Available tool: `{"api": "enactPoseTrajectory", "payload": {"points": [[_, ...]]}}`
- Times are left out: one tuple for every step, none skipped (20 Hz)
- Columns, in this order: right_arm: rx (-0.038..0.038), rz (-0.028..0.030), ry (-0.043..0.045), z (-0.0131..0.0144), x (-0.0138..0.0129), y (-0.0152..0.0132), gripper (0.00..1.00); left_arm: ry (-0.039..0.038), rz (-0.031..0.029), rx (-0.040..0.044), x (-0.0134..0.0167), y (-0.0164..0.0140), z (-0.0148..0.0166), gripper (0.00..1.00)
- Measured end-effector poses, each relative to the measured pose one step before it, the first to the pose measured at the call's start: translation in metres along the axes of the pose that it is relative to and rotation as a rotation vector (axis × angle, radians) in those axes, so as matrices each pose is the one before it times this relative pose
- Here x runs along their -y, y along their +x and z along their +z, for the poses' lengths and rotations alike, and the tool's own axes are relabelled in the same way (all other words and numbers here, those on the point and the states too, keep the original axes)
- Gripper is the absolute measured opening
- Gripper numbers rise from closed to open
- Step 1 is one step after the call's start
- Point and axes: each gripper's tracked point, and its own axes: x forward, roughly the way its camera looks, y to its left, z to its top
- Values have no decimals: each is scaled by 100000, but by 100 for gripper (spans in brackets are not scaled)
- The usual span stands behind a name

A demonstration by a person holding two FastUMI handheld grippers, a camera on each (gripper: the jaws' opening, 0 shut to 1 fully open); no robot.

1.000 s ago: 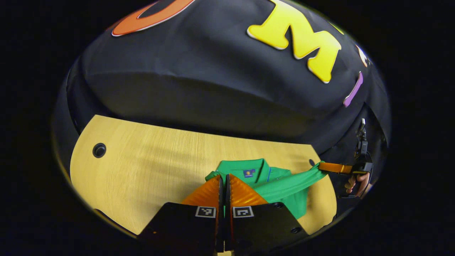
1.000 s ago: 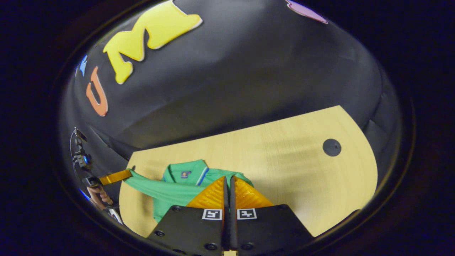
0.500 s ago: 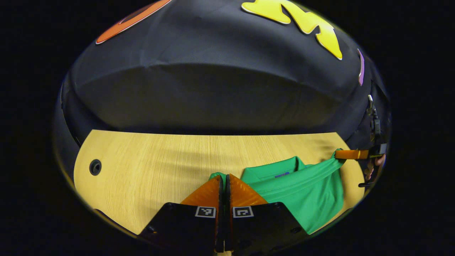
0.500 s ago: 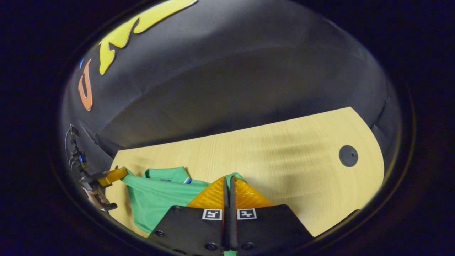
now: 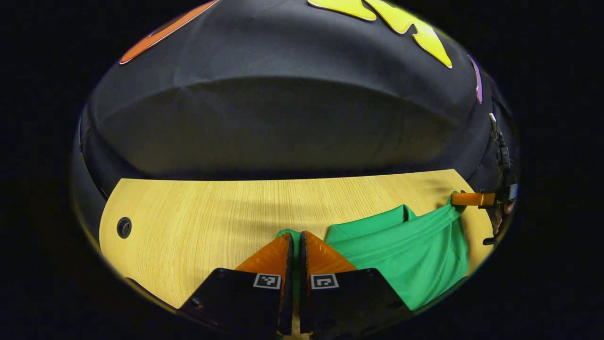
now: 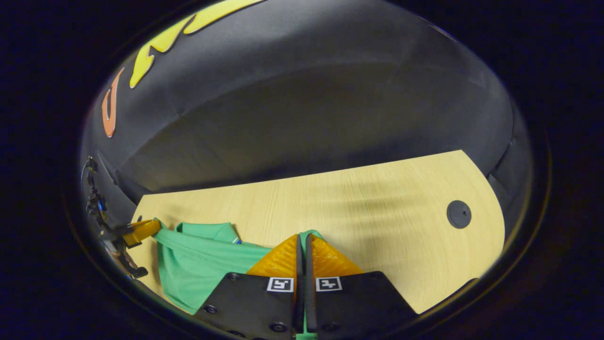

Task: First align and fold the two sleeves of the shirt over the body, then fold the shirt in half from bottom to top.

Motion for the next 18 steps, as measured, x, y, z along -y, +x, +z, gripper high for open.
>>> {"api": "enactPoseTrajectory", "payload": {"points": [[293, 34, 1299, 113, -89, 1, 4, 818, 146, -502, -41, -40, -65, 9], [219, -337, 1446, 157, -120, -11, 6, 329, -14, -355, 102, 25, -44, 9], [302, -783, 978, 14, -10, 121, 7, -277, -172, -202, 64, 2, -39, 10], [62, -824, 335, 111, 262, -67, 10, -159, 18, -182, 230, -183, 33, 11], [610, 75, 231, 93, -141, 0, 11, -100, -325, 33, 101, -125, 56, 16], [688, 90, -78, 184, -12, -198, 13, 63, 316, 490, 15, -108, 149, 19], [494, -437, -615, 230, -72, -154, 6, 115, 271, 579, -14, -172, 235, 33], [964, 264, -305, 163, -78, -369, 8, -220, 0, 444, -8, -187, 180, 39], [1242, -356, 251, 217, -109, -369, 13, -601, 425, 650, -24, -219, 130, 52], [406, -329, 871, 114, -103, -305, 22, -680, 215, 435, -2, -373, 175, 70], [759, -5, 1187, 180, 67, -206, 27, -452, 339, 590, -57, -110, 201, 77], [689, -381, 788, 197, 219, -143, 45, -163, 1097, 927, -214, -208, 142, 85], [164, -618, 759, 170, 216, -253, 45, 77, 721, 837, 1, -157, 34, 93], [468, 664, 954, 38, -144, -201, 45, 322, 586, 862, -68, -305, 174, 93], [462, 247, 112, 86, -161, -289, 41, 233, 353, 901, -52, -292, -13, 100], [1080, -1175, -1228, 126, 114, -526, 53, 98, 65, 628, 72, -372, 144, 96], [1453, -1079, -1812, 210, 111, -406, 65, -236, -355, 460, 242, -528, 79, 98], [1497, -1349, -1262, 101, 32, -42, 77, 190, 524, 1260, 46, -382, 226, 97]]}}
